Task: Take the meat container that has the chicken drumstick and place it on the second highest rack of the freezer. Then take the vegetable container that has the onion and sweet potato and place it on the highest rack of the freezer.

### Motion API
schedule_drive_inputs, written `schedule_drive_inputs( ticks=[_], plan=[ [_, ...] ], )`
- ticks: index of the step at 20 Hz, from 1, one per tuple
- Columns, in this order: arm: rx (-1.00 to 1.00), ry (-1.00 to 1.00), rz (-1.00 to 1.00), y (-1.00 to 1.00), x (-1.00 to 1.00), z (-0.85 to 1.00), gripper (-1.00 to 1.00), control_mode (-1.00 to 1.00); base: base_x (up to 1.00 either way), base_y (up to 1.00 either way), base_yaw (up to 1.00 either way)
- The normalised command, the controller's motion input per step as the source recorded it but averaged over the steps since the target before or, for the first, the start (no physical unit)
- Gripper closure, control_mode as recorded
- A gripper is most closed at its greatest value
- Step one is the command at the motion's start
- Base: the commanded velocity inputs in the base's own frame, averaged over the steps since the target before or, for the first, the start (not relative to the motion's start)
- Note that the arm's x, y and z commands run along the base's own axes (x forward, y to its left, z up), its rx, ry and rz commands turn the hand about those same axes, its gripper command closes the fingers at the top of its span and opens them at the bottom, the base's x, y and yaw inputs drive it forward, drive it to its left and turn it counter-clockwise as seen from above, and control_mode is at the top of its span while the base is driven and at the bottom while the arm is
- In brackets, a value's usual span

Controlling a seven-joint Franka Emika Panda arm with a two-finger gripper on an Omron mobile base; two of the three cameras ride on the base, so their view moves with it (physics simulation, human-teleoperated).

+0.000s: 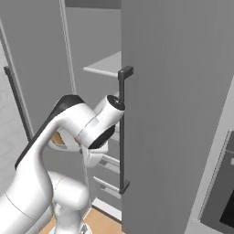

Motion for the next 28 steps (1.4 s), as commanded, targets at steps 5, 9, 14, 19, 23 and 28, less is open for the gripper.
schedule_drive_inputs(
  ticks=[5,9,14,19,23,28],
  plan=[
    [0.00,0.00,0.00,0.00,0.00,0.00,1.00,1.00,0.57,0.14,-0.16],
    [0.00,0.00,0.00,0.00,0.00,0.00,1.00,1.00,0.61,0.27,-0.05],
    [0.00,0.00,0.00,0.00,0.00,0.00,1.00,1.00,0.33,0.10,-0.01],
    [0.00,0.00,0.00,0.00,0.00,0.00,1.00,1.00,0.07,0.18,0.00],
    [0.00,-0.06,-0.02,0.04,0.05,0.50,1.00,-1.00,0.00,0.04,0.00],
    [0.00,-0.19,-0.05,0.01,0.38,0.92,1.00,-1.00,0.00,0.00,0.00]
  ],
)
